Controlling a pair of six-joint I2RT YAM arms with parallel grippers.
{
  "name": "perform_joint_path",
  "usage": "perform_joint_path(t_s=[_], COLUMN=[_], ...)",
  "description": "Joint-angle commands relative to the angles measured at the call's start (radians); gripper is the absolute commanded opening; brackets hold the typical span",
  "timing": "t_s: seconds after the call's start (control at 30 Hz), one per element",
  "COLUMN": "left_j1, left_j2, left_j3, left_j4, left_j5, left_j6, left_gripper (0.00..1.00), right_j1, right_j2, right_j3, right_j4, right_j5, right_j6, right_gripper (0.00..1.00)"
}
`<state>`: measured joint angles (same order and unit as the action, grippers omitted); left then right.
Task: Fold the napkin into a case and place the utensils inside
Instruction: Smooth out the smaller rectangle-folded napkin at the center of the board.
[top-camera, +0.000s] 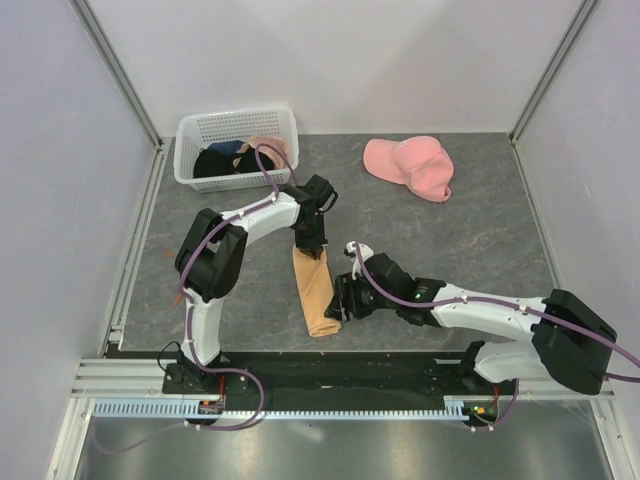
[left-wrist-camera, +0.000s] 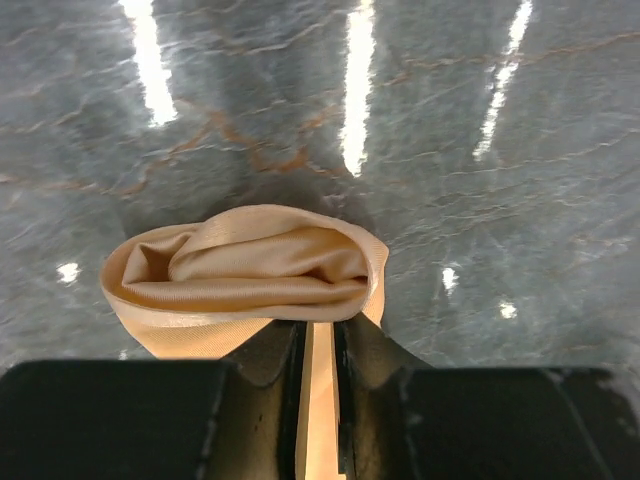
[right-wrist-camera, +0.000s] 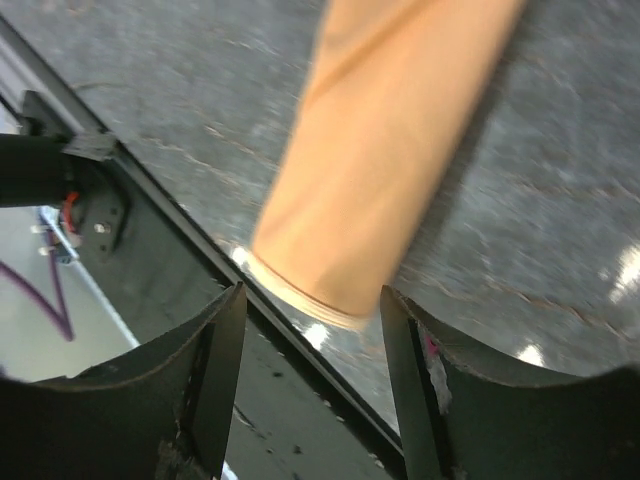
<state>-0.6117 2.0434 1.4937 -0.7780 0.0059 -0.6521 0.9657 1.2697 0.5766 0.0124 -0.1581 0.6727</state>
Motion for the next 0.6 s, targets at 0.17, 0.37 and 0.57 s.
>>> perform_joint_path(t_s=[0.17, 0.37, 0.57], left_j1=[0.012, 0.072, 0.084], left_j2=[-0.156, -0.154, -0.032], left_j3=[-0.035, -0.058, 0.010], left_j4=[0.109, 0.102, 0.114], left_j5=[0.088, 0.129, 0.140], left_j6=[0.069, 0.083, 0.108], left_gripper=[0.25, 0.25, 0.23], right_j1=[0.036, 0.042, 0.042], right_j2=[0.143, 0.203, 0.217], right_j3=[0.112, 0.092, 0.017], right_j4=[0.092, 0.158, 0.196], right_j5=[-0.063, -0.080, -0.049], right_j6=[0.010, 0.048, 0.056], right_gripper=[0.59, 0.37, 0.32])
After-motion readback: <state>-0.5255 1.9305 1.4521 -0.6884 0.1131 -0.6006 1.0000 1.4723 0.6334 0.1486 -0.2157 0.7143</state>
